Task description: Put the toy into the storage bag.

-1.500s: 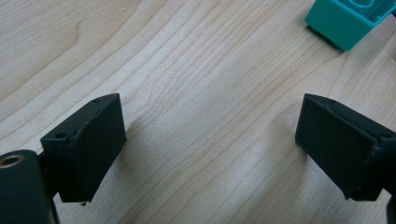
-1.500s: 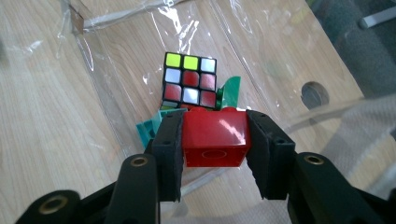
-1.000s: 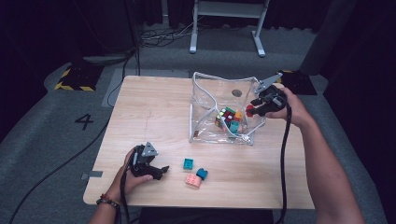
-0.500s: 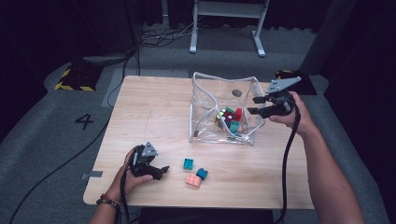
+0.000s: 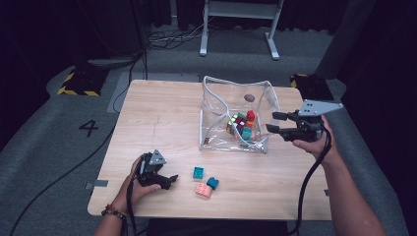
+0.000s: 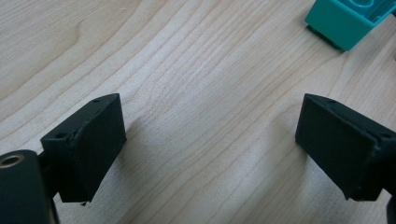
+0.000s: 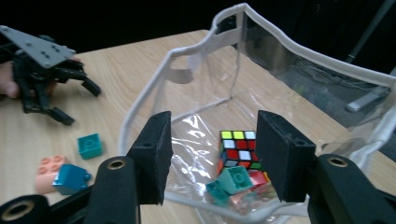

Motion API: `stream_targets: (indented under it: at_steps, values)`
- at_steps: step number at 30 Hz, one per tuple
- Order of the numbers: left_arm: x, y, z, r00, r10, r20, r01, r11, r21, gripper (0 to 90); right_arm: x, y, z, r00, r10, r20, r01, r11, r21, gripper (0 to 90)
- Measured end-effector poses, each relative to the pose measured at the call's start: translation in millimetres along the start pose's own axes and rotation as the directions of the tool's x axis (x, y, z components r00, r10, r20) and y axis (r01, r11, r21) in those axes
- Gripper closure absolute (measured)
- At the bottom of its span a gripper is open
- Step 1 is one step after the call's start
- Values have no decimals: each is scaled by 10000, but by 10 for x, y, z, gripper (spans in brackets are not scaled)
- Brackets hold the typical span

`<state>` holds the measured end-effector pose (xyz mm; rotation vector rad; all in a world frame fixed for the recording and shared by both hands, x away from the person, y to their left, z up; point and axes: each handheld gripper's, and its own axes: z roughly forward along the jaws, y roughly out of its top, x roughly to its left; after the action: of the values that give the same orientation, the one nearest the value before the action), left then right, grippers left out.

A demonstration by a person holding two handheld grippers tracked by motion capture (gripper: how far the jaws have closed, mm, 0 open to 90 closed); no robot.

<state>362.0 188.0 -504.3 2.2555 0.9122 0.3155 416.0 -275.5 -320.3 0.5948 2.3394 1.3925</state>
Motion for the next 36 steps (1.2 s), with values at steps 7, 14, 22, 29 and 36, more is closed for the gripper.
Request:
stream_targets:
  at_steps: [7,14,22,29,36]
  values:
    - [0,0,0,10000,5,-3,-5,10000,-2,86,246,-125,-22,9976,-369,-584,361,9992,-159,469]
    - [0,0,0,10000,3,-6,-3,10000,-1,87,459,-262,60,9941,-630,-886,635,9980,36,470]
    - [0,0,0,10000,7,-3,-7,10000,2,87,722,-432,250,9822,-784,-1709,847,9960,300,470]
    - [0,0,0,10000,4,-2,-4,10000,-1,87,896,-564,466,9729,-817,-2162,972,9933,619,472]
    - [0,0,0,10000,3,-1,-3,10000,-2,86,1064,-745,774,9568,-984,-2737,1300,9865,999,471]
